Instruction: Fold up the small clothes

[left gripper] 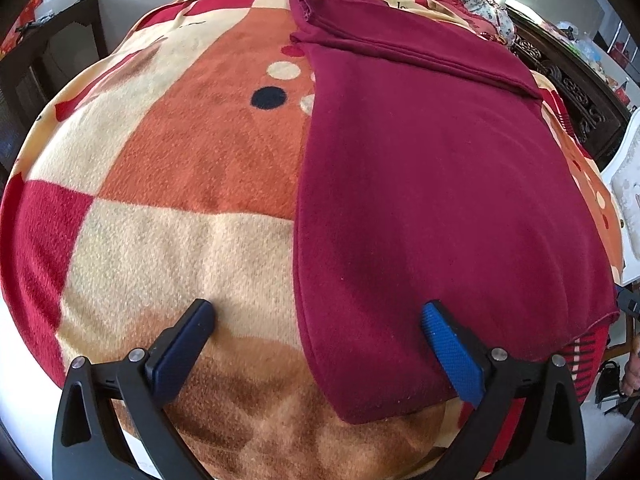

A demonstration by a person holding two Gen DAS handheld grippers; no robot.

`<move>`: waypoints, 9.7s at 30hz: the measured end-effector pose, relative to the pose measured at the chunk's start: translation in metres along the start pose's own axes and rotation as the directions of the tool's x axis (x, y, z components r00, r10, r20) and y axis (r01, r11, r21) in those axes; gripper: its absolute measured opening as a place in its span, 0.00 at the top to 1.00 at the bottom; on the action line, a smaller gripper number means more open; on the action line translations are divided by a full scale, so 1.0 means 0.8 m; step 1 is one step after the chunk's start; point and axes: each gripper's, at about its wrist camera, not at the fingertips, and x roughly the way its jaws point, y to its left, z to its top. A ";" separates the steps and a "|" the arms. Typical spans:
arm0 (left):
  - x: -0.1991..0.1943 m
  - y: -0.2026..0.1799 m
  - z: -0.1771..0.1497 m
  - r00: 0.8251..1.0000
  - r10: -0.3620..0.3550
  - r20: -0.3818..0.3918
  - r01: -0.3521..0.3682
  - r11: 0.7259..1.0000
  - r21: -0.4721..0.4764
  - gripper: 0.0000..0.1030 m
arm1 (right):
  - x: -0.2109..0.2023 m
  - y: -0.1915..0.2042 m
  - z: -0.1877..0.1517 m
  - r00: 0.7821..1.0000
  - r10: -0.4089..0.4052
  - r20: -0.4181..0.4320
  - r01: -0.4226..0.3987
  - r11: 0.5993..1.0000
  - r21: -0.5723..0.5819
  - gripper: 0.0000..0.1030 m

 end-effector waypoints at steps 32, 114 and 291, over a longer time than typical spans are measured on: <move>-0.052 -0.021 0.250 0.959 -0.220 0.180 0.198 0.971 0.132 0.90 | 0.002 0.018 0.262 0.951 0.061 0.304 0.003 0.979 -0.206 0.86; 0.146 -0.008 0.371 0.961 0.128 0.245 -0.103 0.988 -0.115 0.12 | 0.178 -0.028 0.363 0.843 -0.439 0.310 0.488 0.867 -0.101 0.01; 0.153 0.042 0.355 0.972 -0.106 0.208 0.128 0.987 -0.092 0.07 | 0.186 -0.028 0.363 0.857 -0.348 0.381 0.390 0.920 -0.035 0.09</move>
